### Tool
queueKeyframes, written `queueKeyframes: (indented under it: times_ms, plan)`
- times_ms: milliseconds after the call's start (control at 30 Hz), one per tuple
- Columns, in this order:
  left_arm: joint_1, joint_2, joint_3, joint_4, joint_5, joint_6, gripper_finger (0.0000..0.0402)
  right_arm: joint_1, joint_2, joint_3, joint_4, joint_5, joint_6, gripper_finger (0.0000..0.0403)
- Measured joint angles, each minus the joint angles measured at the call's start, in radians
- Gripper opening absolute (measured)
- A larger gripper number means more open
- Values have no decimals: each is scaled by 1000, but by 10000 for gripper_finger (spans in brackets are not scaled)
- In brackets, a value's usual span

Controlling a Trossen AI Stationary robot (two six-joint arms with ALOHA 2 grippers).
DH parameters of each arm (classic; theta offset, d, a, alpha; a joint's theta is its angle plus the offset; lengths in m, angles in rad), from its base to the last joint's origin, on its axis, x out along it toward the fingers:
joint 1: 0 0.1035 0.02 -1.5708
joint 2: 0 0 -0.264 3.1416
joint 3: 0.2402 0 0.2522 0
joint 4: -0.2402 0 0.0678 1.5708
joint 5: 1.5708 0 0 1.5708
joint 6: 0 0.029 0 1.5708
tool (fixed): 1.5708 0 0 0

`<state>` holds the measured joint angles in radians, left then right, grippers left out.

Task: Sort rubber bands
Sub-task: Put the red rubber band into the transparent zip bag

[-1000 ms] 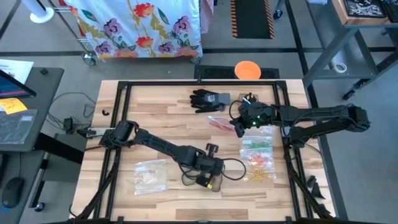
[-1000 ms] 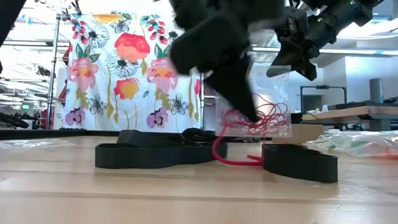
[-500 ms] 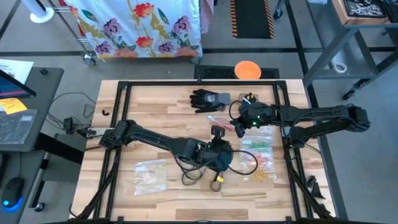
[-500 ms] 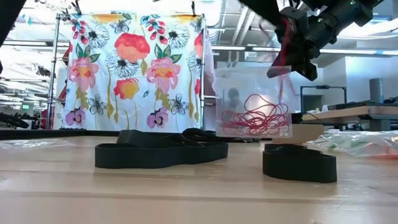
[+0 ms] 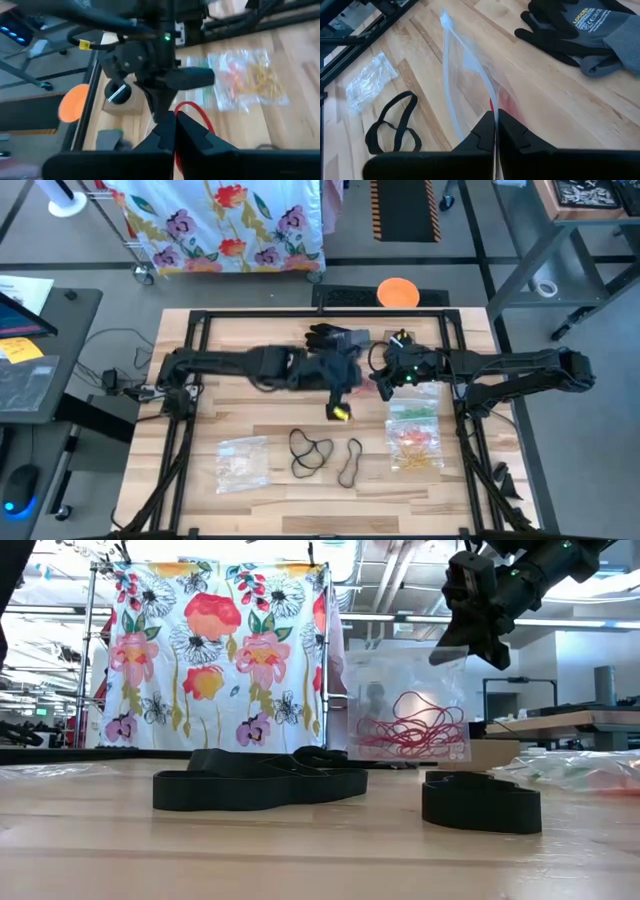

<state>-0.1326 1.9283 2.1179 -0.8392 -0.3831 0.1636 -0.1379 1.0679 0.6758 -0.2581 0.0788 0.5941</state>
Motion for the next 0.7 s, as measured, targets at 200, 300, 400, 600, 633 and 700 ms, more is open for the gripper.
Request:
queueKeyframes:
  times_ms: [200,300,400,600,633,700]
  plan:
    - [139,5,-45,110,138,19,0,0,0,0,10,0,0,11]
    - [200,23,-48,143,153,37,0,0,0,0,16,0,0,11]
    - [255,24,-49,148,198,21,0,0,0,0,18,0,0,11]
    - [301,22,-49,171,305,-8,0,0,0,0,3,0,0,11]
    - [302,22,-49,186,309,-9,0,0,0,0,1,0,0,11]
    - [302,22,-48,209,326,-11,0,0,0,0,-2,0,0,11]
